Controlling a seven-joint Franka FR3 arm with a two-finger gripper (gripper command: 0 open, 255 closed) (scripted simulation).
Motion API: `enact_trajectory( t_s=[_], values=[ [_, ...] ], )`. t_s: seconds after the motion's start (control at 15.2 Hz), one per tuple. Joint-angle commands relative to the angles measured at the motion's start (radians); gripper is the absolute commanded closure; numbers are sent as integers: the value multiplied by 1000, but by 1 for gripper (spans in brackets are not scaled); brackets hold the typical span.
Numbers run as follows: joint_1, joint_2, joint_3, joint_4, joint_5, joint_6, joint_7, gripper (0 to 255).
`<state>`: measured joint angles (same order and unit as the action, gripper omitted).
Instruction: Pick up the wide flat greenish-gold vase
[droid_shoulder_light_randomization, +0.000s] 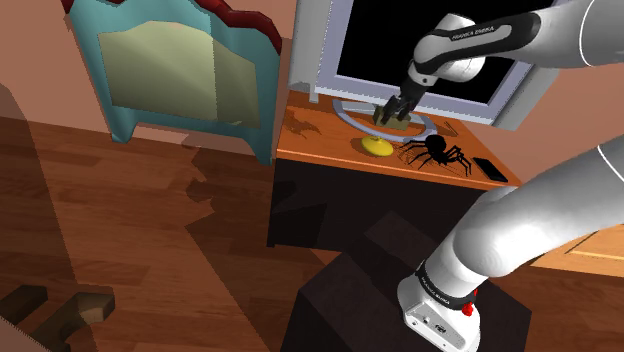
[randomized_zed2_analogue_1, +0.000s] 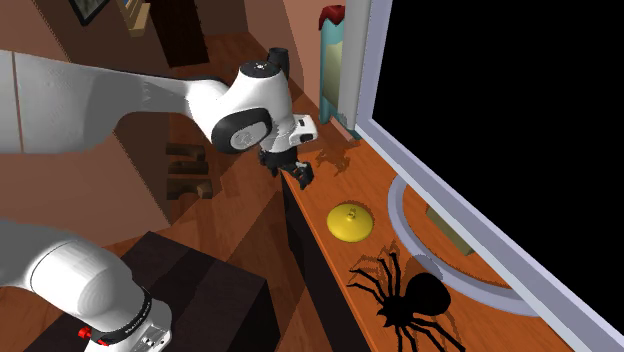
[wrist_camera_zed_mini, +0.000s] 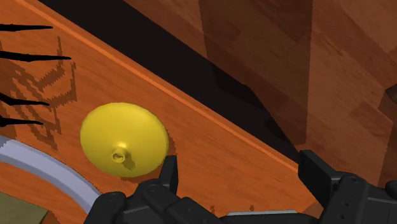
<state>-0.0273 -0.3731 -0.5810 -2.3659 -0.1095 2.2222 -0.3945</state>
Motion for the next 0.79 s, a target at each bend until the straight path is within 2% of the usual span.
enact_trajectory(
  t_s=[0.0, 0.2, 0.4, 0.53, 0.73],
  values=[
    [20, 73, -56, 25, 49, 49, -67, 0],
    [57, 200, -141, 84, 165, 101, -190, 0],
    [79, 349, -209, 159, 336, 126, -344, 0],
    [63, 459, -225, 220, 468, 122, -453, 0],
    [-11, 616, -201, 324, 642, 95, -589, 0]
  ],
)
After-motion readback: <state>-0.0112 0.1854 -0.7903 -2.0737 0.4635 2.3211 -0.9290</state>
